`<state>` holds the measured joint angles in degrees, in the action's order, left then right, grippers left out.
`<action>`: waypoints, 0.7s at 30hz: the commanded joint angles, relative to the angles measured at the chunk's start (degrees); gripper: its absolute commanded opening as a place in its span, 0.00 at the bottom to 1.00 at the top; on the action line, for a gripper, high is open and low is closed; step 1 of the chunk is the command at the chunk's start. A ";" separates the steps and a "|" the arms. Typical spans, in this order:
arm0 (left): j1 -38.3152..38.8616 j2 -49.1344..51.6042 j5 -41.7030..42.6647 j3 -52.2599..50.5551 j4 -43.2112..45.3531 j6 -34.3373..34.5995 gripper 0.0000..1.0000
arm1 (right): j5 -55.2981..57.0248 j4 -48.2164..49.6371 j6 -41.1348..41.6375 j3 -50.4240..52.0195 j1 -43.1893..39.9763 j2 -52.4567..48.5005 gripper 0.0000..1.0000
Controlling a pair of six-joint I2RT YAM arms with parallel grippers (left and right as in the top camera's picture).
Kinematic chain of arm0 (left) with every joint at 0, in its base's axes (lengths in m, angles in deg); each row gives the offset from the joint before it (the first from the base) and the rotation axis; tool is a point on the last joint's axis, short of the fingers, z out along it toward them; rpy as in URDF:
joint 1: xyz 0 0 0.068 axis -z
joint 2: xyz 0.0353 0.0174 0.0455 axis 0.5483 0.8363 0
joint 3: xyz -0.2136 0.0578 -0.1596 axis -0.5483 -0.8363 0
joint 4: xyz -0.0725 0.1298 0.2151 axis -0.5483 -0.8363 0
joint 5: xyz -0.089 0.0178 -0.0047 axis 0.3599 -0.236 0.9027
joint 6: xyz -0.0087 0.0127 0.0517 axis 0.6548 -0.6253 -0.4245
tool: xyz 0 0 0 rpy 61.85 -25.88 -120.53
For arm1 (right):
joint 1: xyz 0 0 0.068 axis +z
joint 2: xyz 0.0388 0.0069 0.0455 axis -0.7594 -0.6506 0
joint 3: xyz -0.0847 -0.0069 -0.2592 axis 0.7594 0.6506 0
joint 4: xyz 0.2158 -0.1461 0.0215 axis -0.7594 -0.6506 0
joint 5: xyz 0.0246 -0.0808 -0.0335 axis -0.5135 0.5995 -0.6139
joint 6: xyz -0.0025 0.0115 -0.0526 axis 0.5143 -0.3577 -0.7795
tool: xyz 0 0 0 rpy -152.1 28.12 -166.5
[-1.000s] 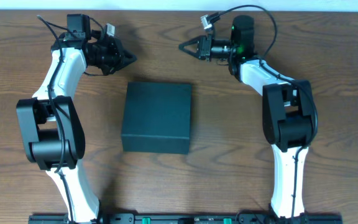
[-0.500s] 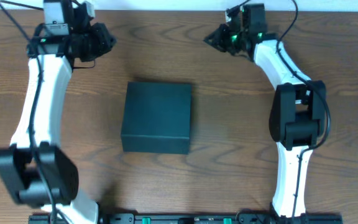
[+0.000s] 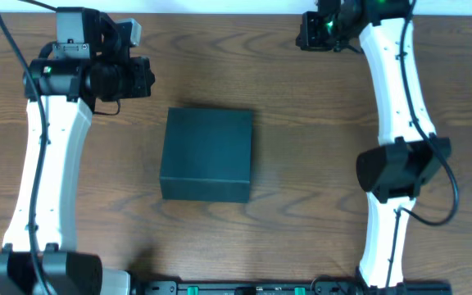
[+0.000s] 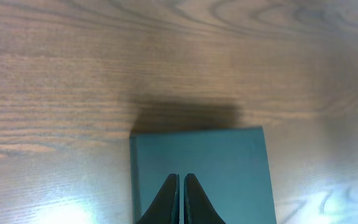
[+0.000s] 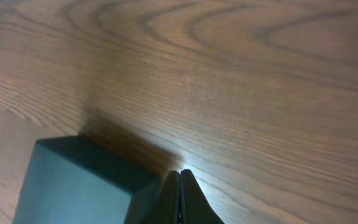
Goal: Pack container
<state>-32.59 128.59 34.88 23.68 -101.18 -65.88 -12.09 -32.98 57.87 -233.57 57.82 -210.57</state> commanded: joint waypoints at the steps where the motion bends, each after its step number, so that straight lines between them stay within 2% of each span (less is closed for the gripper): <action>1: 0.11 -4.11 -0.35 0.87 -1.75 -3.96 0.06 | 4.61 -1.40 -5.20 -1.70 0.92 8.09 0.02; 4: 0.11 -8.48 -0.42 0.61 -3.21 -5.95 0.06 | 8.24 -2.10 -5.60 0.24 0.90 13.64 0.02; 6: 0.11 -12.59 -2.21 -0.26 -3.15 -7.54 0.06 | 8.52 -0.17 -6.14 5.95 0.04 19.10 0.02; 11: 0.13 -22.08 -4.68 -9.25 3.43 -7.02 0.06 | 6.27 8.41 -6.14 27.06 -1.84 32.35 0.02; 15: 0.13 -26.75 -4.31 -19.93 11.45 -2.67 0.06 | 5.62 16.96 -6.08 47.93 -0.98 43.63 0.02; 18: 0.26 -25.97 1.60 -24.94 14.64 -1.03 0.06 | 2.95 23.28 -4.79 62.31 0.48 51.10 0.02; 21: 1.25 -21.92 5.11 -25.62 13.86 -1.05 0.06 | 1.42 23.69 -2.43 72.37 3.80 55.04 0.02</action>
<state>-32.15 104.13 35.34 -1.54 -87.28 -68.28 -7.96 -9.57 53.48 -166.93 58.85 -158.88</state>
